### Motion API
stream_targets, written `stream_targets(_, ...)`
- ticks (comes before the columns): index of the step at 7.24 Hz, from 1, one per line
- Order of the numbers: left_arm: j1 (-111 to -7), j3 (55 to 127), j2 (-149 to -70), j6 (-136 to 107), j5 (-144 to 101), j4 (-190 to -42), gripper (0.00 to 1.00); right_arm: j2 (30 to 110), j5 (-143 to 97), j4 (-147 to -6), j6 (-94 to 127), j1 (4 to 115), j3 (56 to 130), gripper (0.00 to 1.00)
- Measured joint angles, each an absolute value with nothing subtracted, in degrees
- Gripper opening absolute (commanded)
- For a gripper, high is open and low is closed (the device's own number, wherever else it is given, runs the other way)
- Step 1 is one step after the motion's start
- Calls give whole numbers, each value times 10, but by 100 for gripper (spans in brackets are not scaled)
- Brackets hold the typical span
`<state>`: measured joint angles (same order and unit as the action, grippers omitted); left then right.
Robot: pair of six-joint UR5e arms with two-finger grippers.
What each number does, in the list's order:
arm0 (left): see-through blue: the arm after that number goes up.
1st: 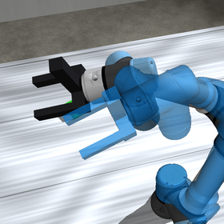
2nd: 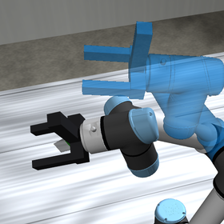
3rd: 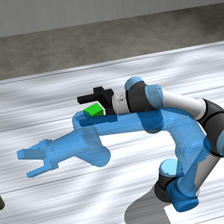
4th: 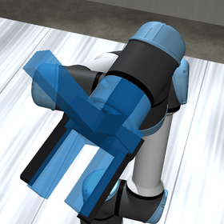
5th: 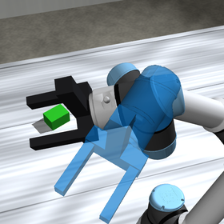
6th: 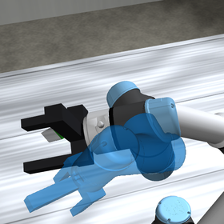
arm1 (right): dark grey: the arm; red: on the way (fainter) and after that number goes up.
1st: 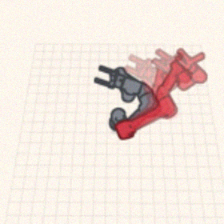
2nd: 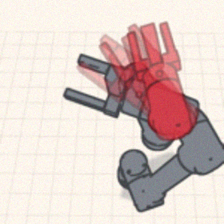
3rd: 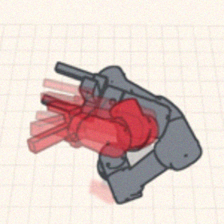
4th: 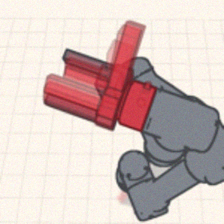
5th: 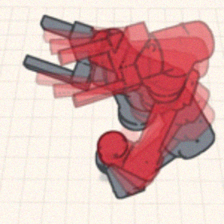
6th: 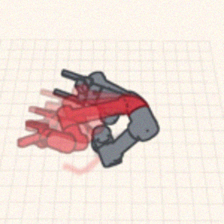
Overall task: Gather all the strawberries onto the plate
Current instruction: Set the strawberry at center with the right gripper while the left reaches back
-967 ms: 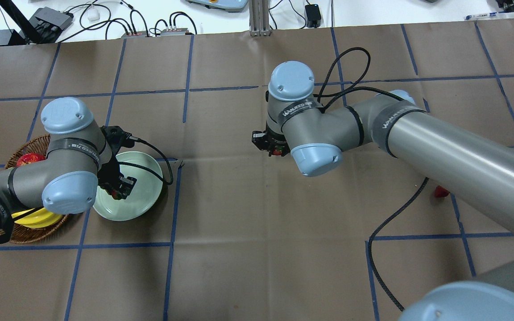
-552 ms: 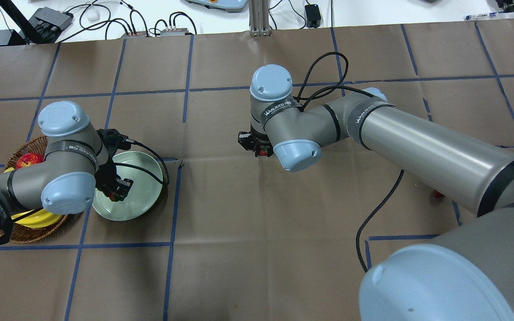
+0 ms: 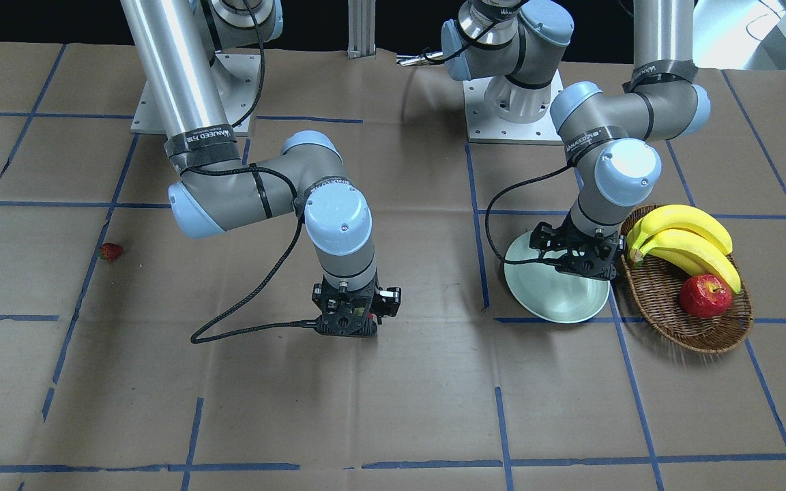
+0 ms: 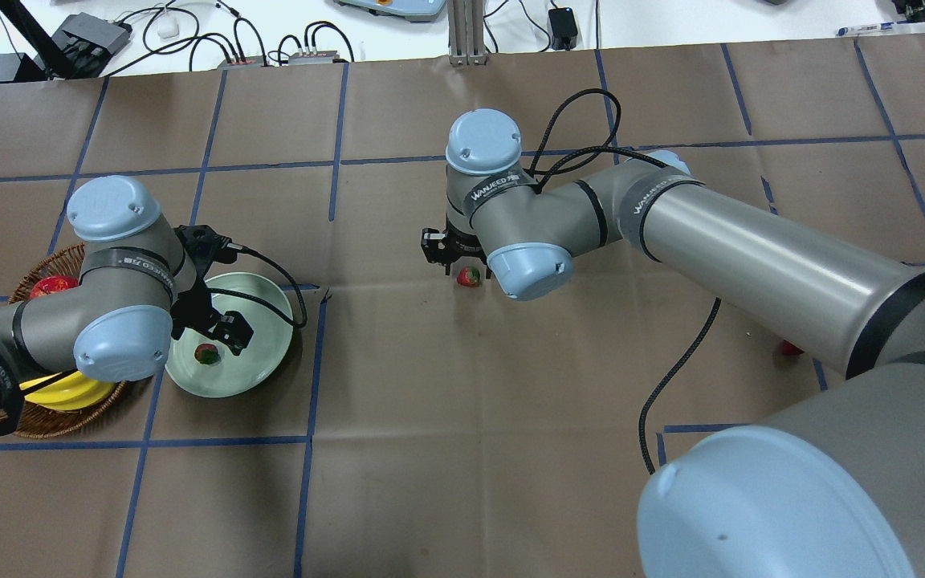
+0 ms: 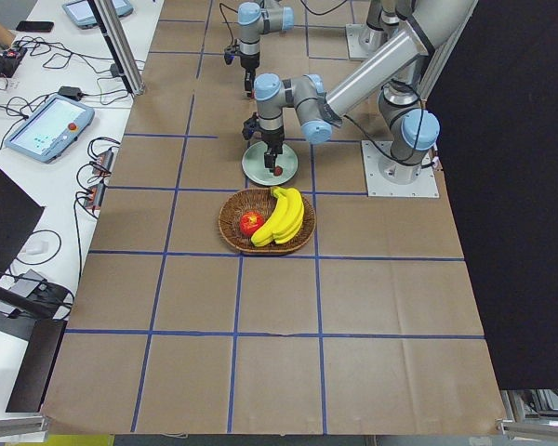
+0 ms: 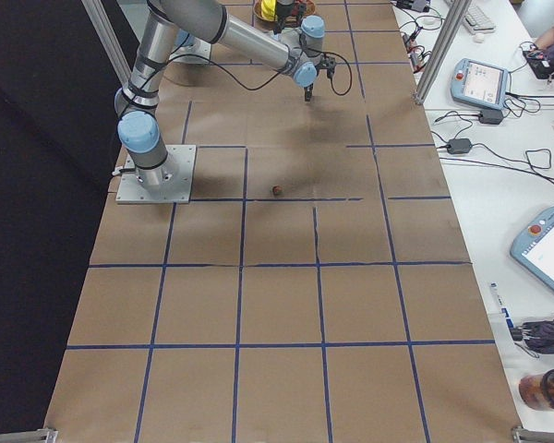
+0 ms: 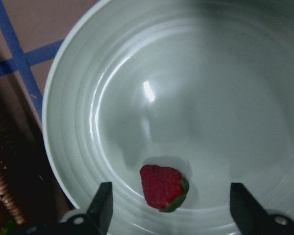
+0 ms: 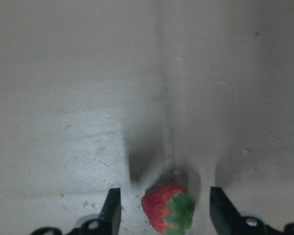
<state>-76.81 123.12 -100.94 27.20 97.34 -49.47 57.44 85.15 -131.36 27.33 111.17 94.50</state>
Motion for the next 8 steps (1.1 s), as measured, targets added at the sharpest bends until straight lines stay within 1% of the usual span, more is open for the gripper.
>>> stream_targets(2,-791,1207,-1010,234,936,-504,98,598,847,-1285,271,1104,941,100)
stream_targets(3,-817,1197,-1008,200,922,-507,98,632,850,-1245,253,1091,942,100)
stream_targets(5,-882,1167,-1013,88,890,-511,99,712,878,-1147,164,1024,954,100)
stream_targets(6,-917,1154,-1017,32,875,-511,99,750,898,-1121,104,977,979,100)
stream_targets(8,-978,1122,-1047,-58,832,-504,99,822,924,-1123,-19,872,1063,100)
